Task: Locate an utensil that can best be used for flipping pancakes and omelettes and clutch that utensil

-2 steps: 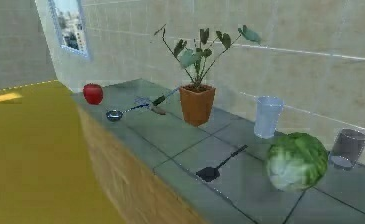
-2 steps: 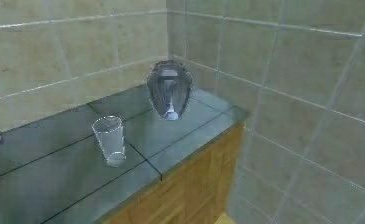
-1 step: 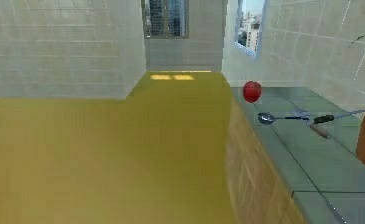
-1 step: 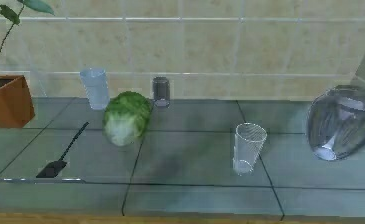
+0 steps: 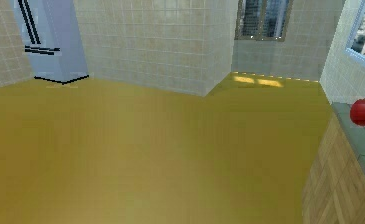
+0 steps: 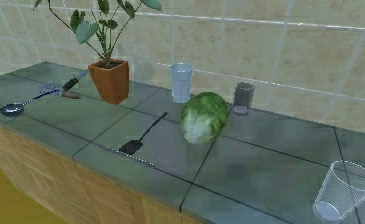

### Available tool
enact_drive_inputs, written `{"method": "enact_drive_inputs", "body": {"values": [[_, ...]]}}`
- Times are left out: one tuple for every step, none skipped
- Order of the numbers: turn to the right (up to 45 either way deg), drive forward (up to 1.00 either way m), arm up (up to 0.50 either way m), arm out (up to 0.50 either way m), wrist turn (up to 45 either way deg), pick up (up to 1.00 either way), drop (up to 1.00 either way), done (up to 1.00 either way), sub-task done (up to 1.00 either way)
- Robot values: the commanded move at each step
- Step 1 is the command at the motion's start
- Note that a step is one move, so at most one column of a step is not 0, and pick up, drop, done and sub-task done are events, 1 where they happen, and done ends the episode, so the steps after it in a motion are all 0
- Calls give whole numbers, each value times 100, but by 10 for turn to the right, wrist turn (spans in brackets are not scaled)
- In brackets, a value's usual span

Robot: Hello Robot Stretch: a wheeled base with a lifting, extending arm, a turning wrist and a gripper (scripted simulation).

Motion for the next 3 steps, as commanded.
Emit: {"method": "enact_drive_inputs", "body": {"values": [[0, 0, 50, 0, 0, 0, 0, 0, 0], [0, 0, 38, 0, 0, 0, 0, 0, 0], [0, 0, 0, 26, 0, 0, 0, 0, 0]]}}
